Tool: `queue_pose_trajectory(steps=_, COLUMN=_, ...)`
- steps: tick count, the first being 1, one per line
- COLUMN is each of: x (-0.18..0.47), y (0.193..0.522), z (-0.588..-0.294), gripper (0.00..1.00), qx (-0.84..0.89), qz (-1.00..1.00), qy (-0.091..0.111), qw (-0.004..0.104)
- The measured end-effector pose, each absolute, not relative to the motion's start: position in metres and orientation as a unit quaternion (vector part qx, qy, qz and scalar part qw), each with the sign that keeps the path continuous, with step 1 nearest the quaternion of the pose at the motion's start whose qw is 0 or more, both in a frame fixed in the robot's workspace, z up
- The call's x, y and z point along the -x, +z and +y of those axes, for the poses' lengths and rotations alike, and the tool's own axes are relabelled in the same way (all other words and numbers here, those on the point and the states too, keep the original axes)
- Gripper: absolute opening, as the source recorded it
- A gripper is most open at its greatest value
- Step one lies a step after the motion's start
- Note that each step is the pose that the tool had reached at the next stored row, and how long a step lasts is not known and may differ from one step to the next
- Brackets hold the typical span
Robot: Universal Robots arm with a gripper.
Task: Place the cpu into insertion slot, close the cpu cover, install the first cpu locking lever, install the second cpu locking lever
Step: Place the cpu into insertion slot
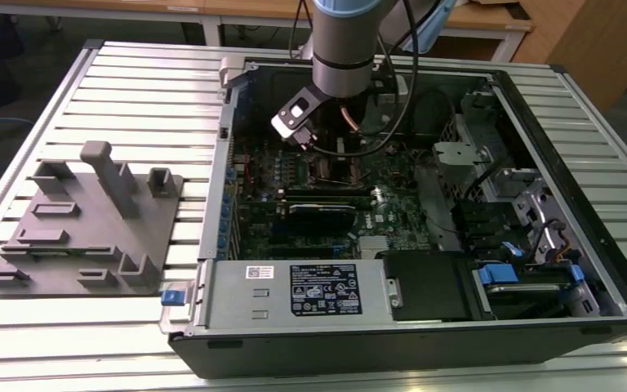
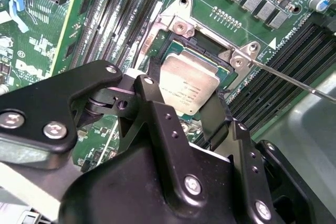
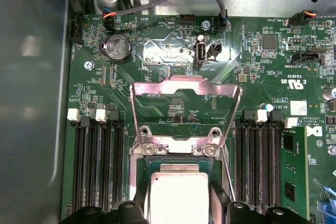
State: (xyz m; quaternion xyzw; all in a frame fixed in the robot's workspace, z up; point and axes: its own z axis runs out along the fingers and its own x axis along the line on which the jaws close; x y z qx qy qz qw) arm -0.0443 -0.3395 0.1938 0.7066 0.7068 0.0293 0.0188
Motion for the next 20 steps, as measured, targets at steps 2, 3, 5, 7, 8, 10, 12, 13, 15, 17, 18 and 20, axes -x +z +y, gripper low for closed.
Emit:
queue_pose_trajectory(steps=2, x=0.0452, y=0.1938, z=-0.3396, gripper=0.54, qx=-0.707, qz=0.707, qy=0.032, qw=0.021)
queue_pose_trajectory(steps=3, x=0.0459, y=0.1936, z=-0.3396, gripper=0.54, qx=-0.706, qz=0.707, qy=0.034, qw=0.024)
queue_pose_trajectory(steps=5, x=0.047, y=0.1933, z=-0.3395, gripper=0.54, qx=-0.706, qz=0.706, qy=0.038, qw=0.028)
queue_pose_trajectory(steps=7, x=0.0475, y=0.1932, z=-0.3395, gripper=0.54, qx=-0.706, qz=0.706, qy=0.039, qw=0.028)
queue_pose_trajectory(steps=8, x=0.0482, y=0.1931, z=-0.3396, gripper=0.54, qx=-0.706, qz=0.706, qy=0.039, qw=0.028)
queue_pose_trajectory(steps=10, x=0.0497, y=0.1929, z=-0.3395, gripper=0.54, qx=-0.706, qz=0.706, qy=0.039, qw=0.028)
queue_pose_trajectory(steps=12, x=0.0501, y=0.1929, z=-0.3395, gripper=0.54, qx=-0.706, qz=0.706, qy=0.039, qw=0.029)
queue_pose_trajectory(steps=13, x=0.0501, y=0.1928, z=-0.3396, gripper=0.54, qx=-0.706, qz=0.706, qy=0.039, qw=0.029)
queue_pose_trajectory(steps=15, x=0.0501, y=0.1924, z=-0.3396, gripper=0.54, qx=-0.706, qz=0.706, qy=0.039, qw=0.029)
queue_pose_trajectory(steps=17, x=0.0502, y=0.192, z=-0.3396, gripper=0.54, qx=-0.706, qz=0.706, qy=0.039, qw=0.029)
queue_pose_trajectory(steps=18, x=0.0502, y=0.192, z=-0.3396, gripper=0.54, qx=-0.706, qz=0.706, qy=0.039, qw=0.029)
queue_pose_trajectory(steps=20, x=0.0501, y=0.1919, z=-0.3396, gripper=0.54, qx=-0.706, qz=0.706, qy=0.039, qw=0.029)
